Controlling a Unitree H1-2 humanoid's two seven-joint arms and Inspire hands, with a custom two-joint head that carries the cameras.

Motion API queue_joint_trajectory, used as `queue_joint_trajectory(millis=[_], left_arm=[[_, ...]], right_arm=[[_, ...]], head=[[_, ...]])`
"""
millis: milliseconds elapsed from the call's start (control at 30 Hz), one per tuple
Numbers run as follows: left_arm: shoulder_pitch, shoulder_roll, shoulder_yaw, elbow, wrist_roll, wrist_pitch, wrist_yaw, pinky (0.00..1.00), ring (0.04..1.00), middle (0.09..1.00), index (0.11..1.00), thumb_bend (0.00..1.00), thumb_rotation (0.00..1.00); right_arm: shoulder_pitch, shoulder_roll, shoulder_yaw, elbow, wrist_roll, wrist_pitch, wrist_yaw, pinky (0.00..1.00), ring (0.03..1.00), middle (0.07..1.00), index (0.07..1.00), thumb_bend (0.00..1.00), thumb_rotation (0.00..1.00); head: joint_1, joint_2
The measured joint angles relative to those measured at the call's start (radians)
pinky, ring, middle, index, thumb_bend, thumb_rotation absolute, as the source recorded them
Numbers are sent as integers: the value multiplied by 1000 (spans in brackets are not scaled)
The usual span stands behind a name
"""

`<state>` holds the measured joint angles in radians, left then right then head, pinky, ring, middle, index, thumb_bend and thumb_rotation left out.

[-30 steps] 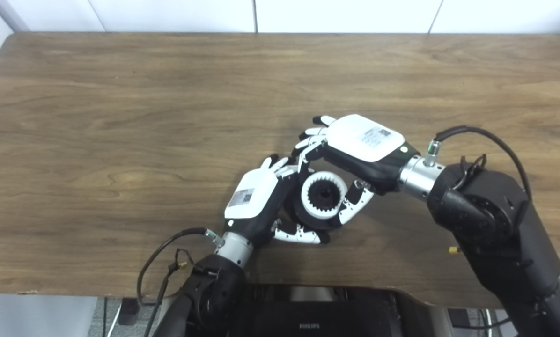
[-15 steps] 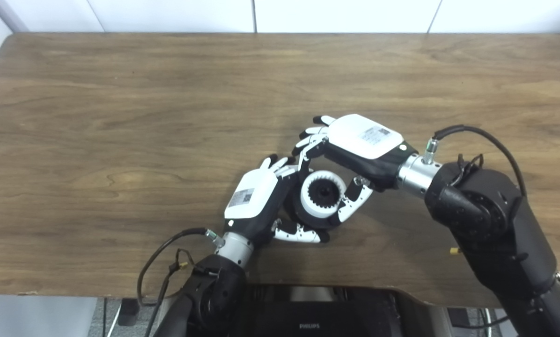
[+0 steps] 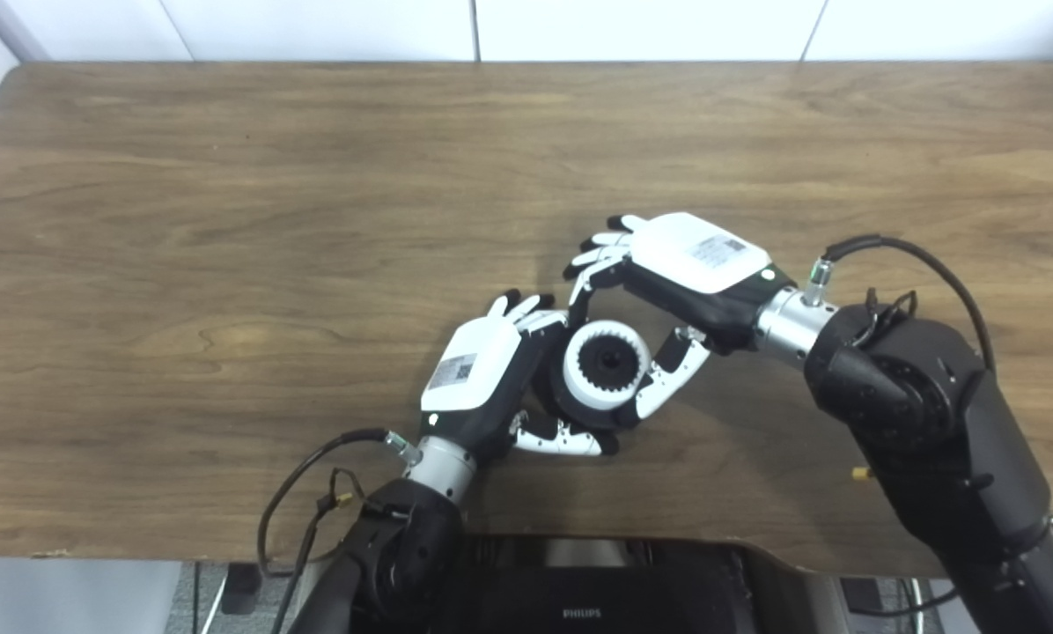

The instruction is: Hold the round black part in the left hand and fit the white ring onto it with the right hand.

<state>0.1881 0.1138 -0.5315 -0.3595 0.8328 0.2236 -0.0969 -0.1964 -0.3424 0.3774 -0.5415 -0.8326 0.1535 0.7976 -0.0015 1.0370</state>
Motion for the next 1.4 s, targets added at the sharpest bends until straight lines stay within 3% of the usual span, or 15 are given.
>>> queue_joint_trajectory(millis=[233, 667, 733, 867, 1100, 1400], left_arm=[[0, 0, 0, 0, 1, 0, 0, 1000, 926, 807, 484, 521, 60], [-8, -1, -2, 0, 50, 8, -9, 1000, 903, 813, 498, 520, 81], [-13, -2, -2, 0, 71, 21, -21, 1000, 895, 819, 669, 811, 254], [-37, -11, 2, 0, 112, 44, -57, 1000, 890, 844, 791, 968, 331], [-83, -35, 35, -1, 137, 88, -136, 988, 913, 901, 902, 1000, 420], [-131, -38, 79, -7, 117, 116, -242, 1000, 966, 938, 927, 1000, 383]], right_arm=[[-4, 0, -1, -5, -16, 1, 16, 1000, 998, 962, 771, 1000, 323], [-30, 0, -21, -15, -30, 7, 47, 1000, 1000, 954, 756, 1000, 314], [-34, 1, -28, -17, -31, 16, 51, 1000, 1000, 956, 756, 1000, 310], [-44, 2, -41, -19, -34, 33, 64, 1000, 1000, 960, 758, 1000, 325], [-56, 2, -57, -20, -34, 34, 64, 1000, 1000, 954, 755, 1000, 329], [-55, 2, -70, -20, -35, 39, 64, 1000, 1000, 952, 753, 1000, 309]], head=[[0, -2], [0, -6], [3, -9], [6, -12], [9, -17], [25, -28]])
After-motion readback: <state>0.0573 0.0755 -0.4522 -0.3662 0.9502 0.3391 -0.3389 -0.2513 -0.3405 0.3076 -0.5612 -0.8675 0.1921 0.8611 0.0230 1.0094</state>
